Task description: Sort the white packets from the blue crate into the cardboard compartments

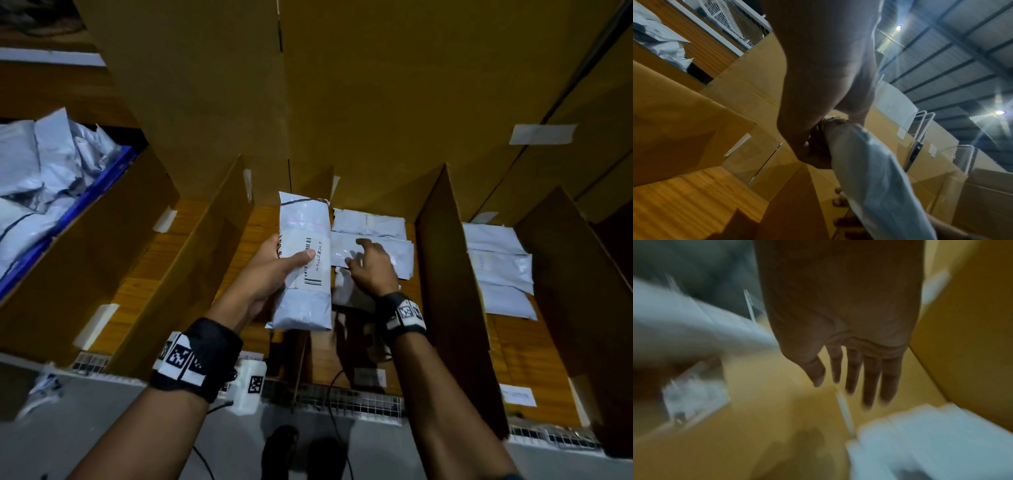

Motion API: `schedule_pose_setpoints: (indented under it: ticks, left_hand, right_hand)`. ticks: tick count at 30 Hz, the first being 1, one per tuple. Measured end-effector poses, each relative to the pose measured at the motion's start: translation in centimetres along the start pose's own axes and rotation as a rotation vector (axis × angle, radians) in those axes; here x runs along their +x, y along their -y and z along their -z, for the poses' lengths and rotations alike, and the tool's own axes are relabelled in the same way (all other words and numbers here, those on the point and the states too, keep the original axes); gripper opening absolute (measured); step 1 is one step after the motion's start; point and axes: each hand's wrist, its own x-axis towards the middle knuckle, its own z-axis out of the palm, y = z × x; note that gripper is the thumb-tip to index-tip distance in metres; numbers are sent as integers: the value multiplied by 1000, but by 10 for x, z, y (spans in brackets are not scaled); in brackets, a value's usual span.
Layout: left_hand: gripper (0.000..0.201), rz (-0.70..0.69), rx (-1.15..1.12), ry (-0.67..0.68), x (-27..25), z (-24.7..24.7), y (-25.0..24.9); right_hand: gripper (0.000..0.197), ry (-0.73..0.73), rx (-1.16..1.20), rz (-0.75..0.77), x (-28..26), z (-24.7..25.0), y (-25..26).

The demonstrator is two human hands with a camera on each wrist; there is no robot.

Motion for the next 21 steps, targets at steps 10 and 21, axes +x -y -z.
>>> schedule_pose_setpoints:
  ticks: [10,21]
  left_hand:
    - [42,-62,-31,115,-38,-34,-7]
    - [33,-141,25,316,-121,-81,9]
  right_hand:
    - [35,7,542,87,-141,116,71]
    - [67,-103,319,101,-279,152,49]
